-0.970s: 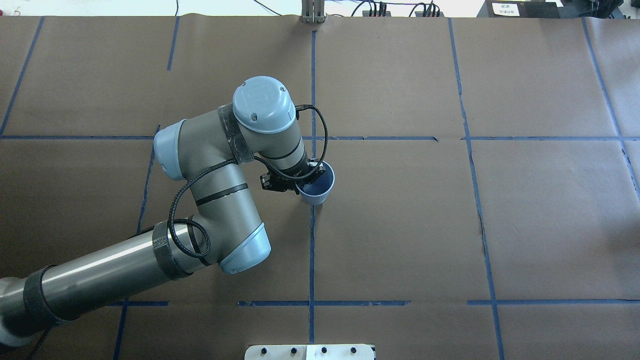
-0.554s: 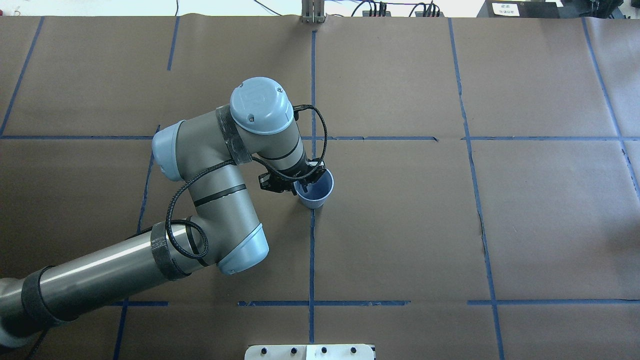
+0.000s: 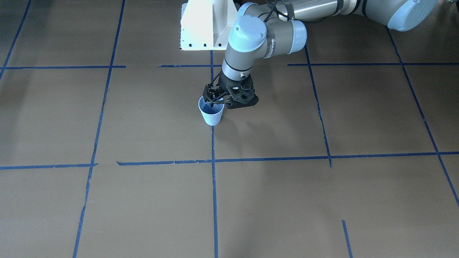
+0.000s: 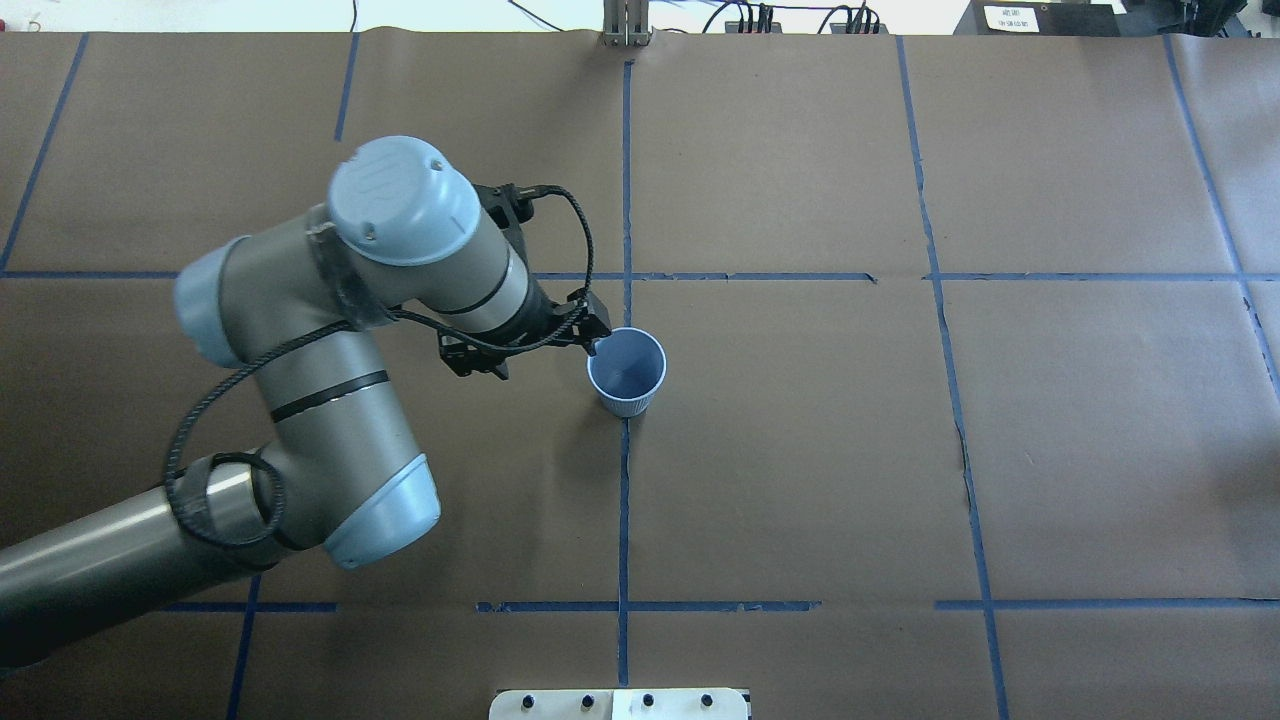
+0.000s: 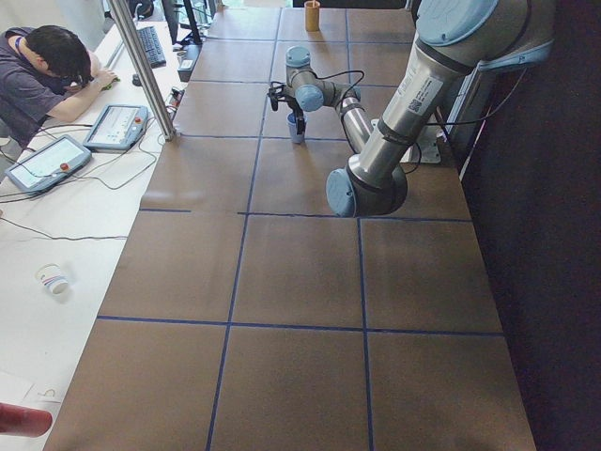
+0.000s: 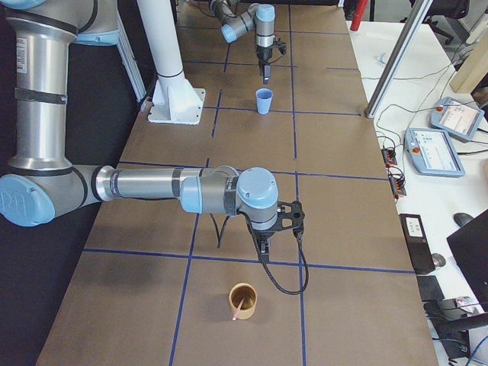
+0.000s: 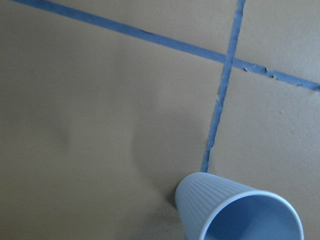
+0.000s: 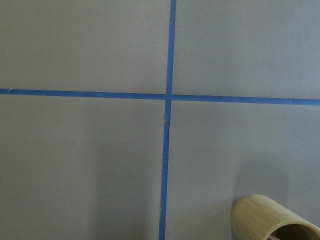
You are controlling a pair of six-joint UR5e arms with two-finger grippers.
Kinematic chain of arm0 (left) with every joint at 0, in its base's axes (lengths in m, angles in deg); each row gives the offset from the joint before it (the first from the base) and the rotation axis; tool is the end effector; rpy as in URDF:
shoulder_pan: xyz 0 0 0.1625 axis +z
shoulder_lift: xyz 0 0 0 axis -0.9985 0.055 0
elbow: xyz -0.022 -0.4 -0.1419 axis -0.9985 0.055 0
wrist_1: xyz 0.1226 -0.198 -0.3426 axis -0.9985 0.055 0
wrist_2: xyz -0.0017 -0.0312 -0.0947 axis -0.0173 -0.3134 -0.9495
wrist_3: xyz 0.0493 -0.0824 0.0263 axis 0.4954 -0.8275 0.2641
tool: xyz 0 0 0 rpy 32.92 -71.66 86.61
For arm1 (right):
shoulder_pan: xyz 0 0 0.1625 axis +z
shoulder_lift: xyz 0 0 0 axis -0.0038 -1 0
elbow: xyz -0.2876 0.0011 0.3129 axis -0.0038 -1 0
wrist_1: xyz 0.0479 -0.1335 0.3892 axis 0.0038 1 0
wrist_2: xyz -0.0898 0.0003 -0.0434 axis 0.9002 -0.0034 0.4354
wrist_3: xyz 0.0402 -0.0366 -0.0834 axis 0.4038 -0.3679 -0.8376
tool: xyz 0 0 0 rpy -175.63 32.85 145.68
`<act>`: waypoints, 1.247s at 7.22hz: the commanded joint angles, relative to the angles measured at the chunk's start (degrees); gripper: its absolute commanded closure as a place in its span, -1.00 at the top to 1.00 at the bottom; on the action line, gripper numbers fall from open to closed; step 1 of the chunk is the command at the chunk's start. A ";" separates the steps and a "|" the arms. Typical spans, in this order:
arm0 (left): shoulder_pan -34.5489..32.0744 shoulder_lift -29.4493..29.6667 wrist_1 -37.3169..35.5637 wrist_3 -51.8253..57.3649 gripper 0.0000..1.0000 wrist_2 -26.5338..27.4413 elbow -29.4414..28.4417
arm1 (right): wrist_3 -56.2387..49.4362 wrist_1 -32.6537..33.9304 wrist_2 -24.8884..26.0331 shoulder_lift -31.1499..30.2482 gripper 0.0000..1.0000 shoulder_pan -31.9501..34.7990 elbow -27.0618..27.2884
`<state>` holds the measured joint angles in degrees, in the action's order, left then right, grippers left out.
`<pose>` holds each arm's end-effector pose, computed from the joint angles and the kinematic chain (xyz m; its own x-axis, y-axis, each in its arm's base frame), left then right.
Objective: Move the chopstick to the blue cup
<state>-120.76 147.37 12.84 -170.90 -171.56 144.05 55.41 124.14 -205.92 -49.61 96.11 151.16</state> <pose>0.4819 -0.4354 0.1712 0.5357 -0.1880 -0.8232 0.1560 0.9802 -0.1223 0.1052 -0.4339 0.6155 0.6831 -0.0441 0.7290 -0.0529 0.9926 0.1096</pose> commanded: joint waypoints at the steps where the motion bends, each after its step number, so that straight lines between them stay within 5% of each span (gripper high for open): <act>1: -1.94 -5.68 -13.44 10.54 1.00 1.65 14.15 | -0.12 -0.09 0.04 -0.02 1.00 0.00 0.13; 3: -7.18 -8.06 -26.81 32.07 1.00 1.67 20.69 | -0.13 0.09 0.04 -0.19 1.00 0.00 -0.40; 5: -13.78 -15.84 -27.05 47.01 1.00 0.44 20.80 | -2.13 0.00 -0.92 -1.68 1.00 0.87 -3.10; 6: -15.55 -16.86 -26.79 48.02 1.00 0.17 21.32 | -10.06 -1.13 -1.88 -1.69 1.00 3.49 -6.87; 9: -15.65 -17.04 -26.78 47.42 1.00 0.08 21.68 | -12.69 -1.67 -1.28 -0.47 1.00 7.56 -10.84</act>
<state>-136.27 130.45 -13.95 -123.39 -171.45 165.65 43.73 122.85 -207.45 -51.00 102.84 142.42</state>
